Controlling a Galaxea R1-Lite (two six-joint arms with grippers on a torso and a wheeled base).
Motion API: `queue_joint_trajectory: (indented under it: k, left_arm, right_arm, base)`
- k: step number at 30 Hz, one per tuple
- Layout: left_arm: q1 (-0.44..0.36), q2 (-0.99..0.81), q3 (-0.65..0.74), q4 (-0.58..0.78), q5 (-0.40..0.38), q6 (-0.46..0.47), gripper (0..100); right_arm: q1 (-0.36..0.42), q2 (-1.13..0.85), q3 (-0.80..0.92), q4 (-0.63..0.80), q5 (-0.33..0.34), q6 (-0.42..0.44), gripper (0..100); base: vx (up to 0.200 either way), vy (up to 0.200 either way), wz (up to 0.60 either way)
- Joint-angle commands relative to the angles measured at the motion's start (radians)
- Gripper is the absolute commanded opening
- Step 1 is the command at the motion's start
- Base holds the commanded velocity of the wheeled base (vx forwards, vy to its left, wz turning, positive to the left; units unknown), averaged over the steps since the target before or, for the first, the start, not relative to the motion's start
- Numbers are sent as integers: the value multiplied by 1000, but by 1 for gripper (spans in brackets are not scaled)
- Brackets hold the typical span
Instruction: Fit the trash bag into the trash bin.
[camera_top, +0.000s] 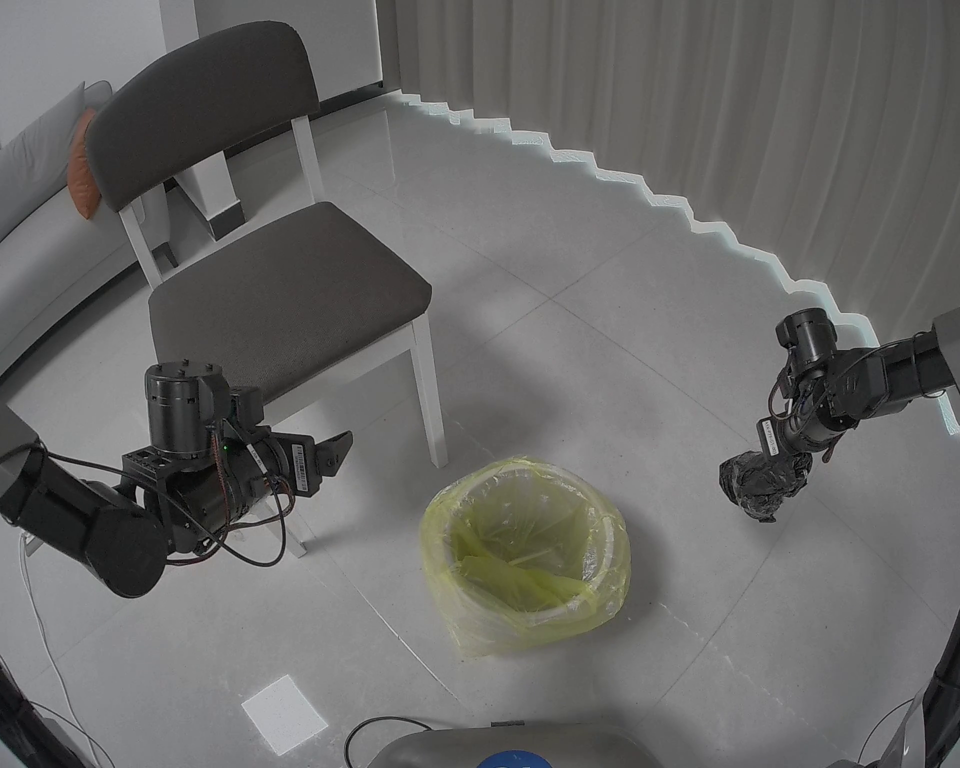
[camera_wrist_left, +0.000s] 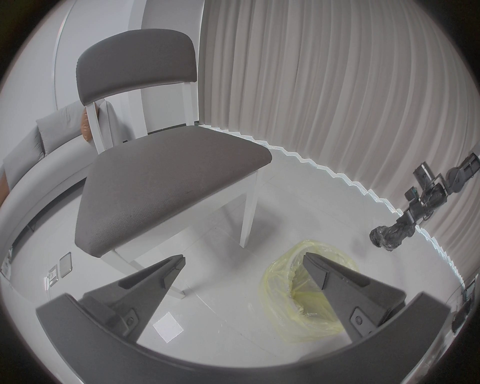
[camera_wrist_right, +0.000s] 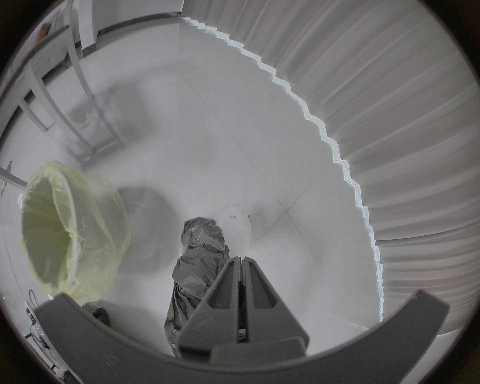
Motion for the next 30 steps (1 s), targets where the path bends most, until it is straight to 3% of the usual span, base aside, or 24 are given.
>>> queue_joint_trajectory:
  k: [1,17,24,30]
  left_arm:
    - [2,-48,14,2,1,-11,100]
    - [-43,-131,73,-4,58,-20,100]
    - [-58,-184,82,-3,60,-54,100]
    - [-84,-214,88,-4,55,-100,100]
  right_arm:
    - [0,-89,17,3,0,-2,0]
    - [45,-291,72,0,1,-3,0]
    - [135,-339,50,-9,1,-10,0]
    - [287,-331,37,-83,-11,-11,0]
  base:
    - [0,0,0]
    - [0,0,0]
    - [0,0,0]
    - [0,0,0]
